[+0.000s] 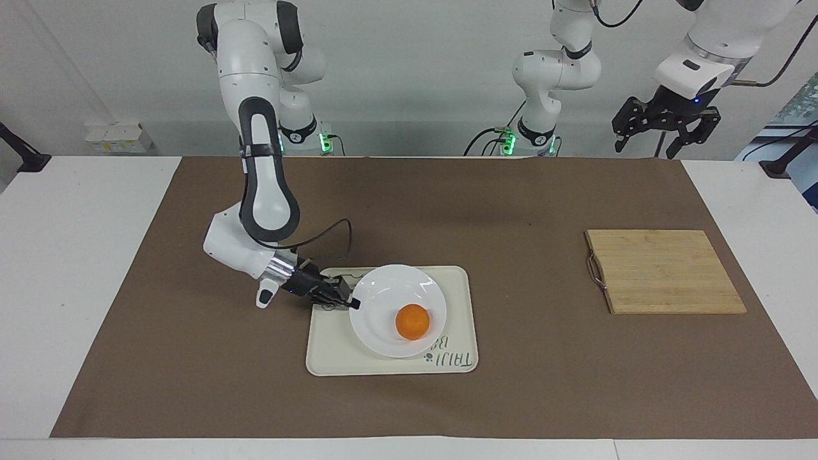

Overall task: Place orange and plate with both arms
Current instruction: 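Open the right gripper and lift it off the plate rim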

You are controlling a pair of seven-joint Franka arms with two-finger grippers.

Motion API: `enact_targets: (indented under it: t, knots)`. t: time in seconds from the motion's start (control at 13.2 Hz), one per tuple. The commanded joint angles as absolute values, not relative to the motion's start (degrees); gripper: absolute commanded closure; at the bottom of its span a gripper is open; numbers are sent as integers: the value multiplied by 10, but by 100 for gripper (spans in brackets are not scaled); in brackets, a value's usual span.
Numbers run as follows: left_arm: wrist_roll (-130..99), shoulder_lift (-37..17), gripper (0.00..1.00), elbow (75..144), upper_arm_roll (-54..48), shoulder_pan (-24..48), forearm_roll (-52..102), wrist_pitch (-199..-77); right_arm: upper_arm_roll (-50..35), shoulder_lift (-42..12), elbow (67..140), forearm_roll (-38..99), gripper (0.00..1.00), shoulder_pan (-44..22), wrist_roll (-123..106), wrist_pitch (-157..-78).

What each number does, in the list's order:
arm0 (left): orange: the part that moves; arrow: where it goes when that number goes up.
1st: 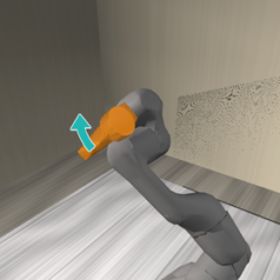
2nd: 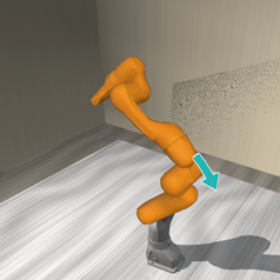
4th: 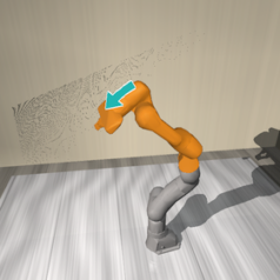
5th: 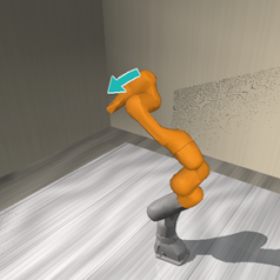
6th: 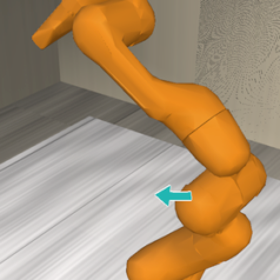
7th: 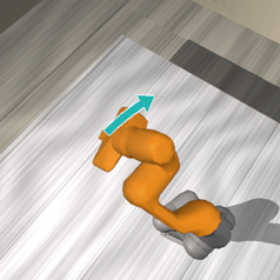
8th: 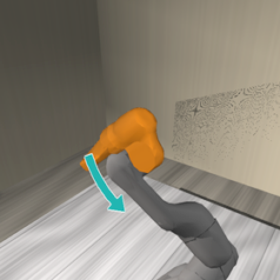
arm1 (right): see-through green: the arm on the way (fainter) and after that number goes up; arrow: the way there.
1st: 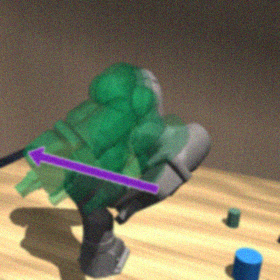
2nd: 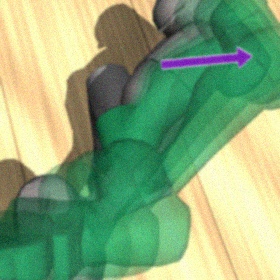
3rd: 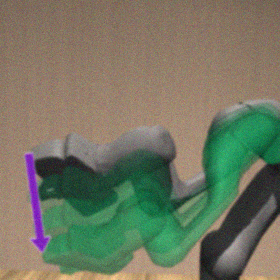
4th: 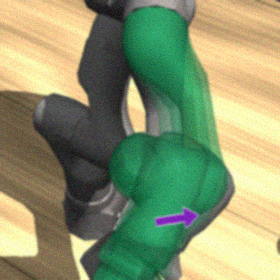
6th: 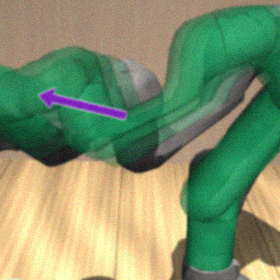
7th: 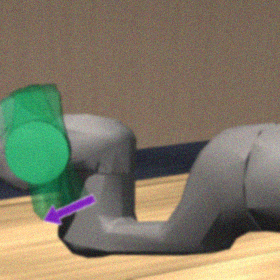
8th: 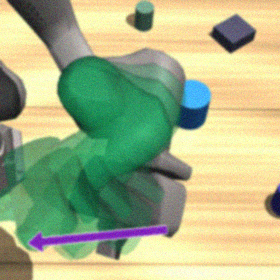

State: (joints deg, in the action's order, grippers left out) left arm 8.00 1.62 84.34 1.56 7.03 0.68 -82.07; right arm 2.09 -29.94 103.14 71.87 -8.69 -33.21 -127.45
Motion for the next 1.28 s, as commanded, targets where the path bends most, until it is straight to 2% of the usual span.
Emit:
enact_targets:
  t: [0.0,0.15,0.83,1.21]
  knots:
    - [72,22,0,844,17,75,1,-813,18,-295,1035,716,21,-81,-351,-1281]
    - [72,22,0,844,17,75,1,-813,18,-294,1034,715,0,-80,-357,-1283]
    - [72,22,0,843,17,74,1,-813,31,-249,1031,602,0,-67,-348,-1278]
    - [72,22,0,843,17,75,1,-813,37,-201,1023,400,0,-59,-253,-1276]
